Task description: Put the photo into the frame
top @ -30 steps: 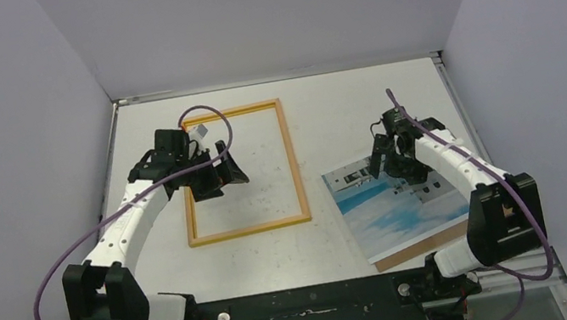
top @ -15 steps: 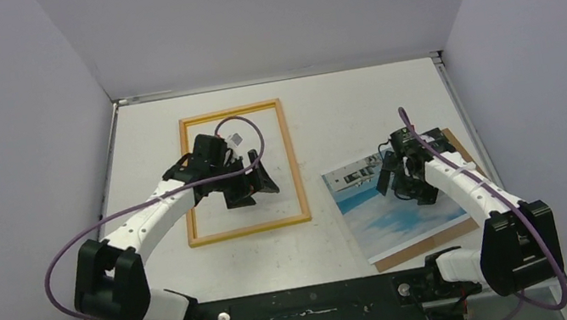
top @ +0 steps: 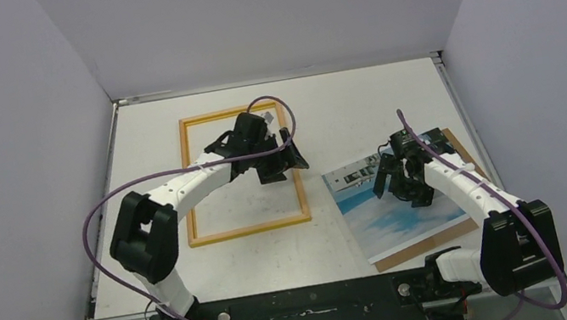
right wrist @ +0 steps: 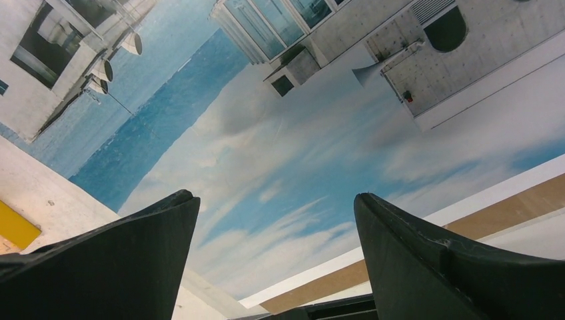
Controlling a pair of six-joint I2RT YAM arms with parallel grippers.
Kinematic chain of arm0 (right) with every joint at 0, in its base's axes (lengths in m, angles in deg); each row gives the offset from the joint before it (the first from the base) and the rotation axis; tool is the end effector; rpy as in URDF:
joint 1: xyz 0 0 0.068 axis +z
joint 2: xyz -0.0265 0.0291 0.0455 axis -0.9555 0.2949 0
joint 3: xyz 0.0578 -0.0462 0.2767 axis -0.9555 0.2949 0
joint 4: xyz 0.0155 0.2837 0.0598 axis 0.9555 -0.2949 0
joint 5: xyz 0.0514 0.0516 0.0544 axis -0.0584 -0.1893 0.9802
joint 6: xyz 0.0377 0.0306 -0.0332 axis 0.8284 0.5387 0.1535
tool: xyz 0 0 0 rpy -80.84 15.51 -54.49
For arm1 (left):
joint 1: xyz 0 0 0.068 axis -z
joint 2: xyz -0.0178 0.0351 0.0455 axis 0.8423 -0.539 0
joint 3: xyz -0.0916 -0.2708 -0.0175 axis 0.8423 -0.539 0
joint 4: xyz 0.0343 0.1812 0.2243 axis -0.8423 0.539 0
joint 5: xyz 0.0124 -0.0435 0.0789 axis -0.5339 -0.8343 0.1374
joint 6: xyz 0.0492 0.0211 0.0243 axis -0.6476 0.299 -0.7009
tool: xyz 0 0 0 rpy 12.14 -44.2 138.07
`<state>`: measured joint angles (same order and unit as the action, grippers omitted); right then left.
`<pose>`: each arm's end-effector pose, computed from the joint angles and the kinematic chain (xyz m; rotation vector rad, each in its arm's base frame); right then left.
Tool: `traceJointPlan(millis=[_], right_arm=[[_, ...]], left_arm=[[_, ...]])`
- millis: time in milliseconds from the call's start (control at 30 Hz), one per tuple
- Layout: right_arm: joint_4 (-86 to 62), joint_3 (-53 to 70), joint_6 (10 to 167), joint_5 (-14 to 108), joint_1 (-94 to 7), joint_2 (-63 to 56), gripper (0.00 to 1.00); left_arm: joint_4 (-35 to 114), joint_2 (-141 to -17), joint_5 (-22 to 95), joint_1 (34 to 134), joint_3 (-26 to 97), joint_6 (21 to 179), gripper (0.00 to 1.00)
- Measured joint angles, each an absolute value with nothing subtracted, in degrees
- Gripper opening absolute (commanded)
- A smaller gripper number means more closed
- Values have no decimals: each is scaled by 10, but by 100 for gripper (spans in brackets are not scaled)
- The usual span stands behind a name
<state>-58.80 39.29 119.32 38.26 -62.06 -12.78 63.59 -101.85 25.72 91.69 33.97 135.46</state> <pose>0.2340 0.0438 0.1958 0.6731 2.7945 0.1448 0.3278 -0.2406 0.2279 -0.1171 2.6458 -0.9757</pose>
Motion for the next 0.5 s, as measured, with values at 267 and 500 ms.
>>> traceJointPlan(millis=[267,500], right_arm=[[-596,424,1195,408,-624,-157,80],[-598,426,1194,419,-625,-166,74]], left_arm=[[624,-1151,300,959,480,1363,60],[644,-1220,339,988,544,1366,60]])
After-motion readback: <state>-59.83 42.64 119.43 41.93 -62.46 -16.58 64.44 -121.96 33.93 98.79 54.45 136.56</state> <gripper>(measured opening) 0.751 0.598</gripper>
